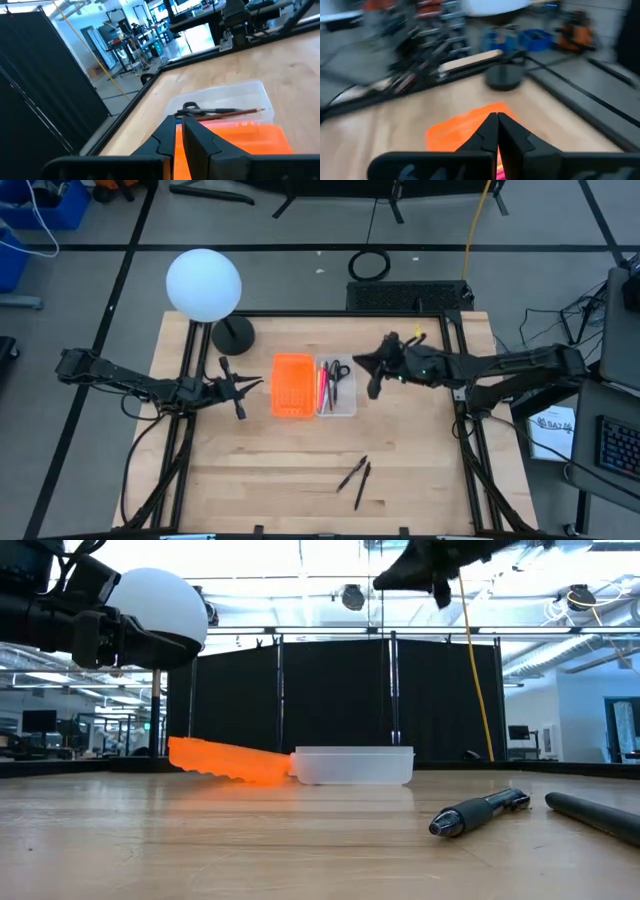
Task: Pick & place school supplies into a supply box
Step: Put the black pen into the orange supply box
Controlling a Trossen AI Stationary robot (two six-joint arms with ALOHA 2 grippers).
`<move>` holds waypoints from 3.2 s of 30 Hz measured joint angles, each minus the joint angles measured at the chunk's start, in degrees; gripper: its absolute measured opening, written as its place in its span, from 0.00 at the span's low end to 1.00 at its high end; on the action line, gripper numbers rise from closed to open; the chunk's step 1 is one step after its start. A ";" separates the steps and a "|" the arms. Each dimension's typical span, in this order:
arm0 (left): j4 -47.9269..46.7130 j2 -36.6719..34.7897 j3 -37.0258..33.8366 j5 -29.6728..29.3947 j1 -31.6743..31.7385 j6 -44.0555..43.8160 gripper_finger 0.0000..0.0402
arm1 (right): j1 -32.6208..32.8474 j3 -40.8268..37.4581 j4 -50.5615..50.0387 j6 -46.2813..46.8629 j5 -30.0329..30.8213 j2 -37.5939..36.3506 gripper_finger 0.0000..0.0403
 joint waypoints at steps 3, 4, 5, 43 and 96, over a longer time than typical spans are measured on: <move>1.07 0.00 0.00 -0.26 -0.02 -0.63 0.09 | 0.67 -7.38 8.84 -3.71 -2.66 -1.38 0.00; 1.23 0.00 0.00 -0.37 0.00 -0.60 0.09 | 0.92 -9.65 11.72 -4.31 -2.15 -2.10 0.00; 1.15 0.01 0.00 -0.42 0.00 -0.41 0.09 | 1.25 -11.79 13.86 -4.80 -1.34 -2.98 0.00; -14.91 10.94 12.73 -1.92 -6.51 -38.53 0.01 | -0.09 -48.54 34.44 -14.66 -16.37 -28.39 0.00; -86.04 108.26 129.61 25.17 -13.70 -68.01 0.42 | 0.02 -48.76 49.26 -13.56 -22.16 -28.92 0.00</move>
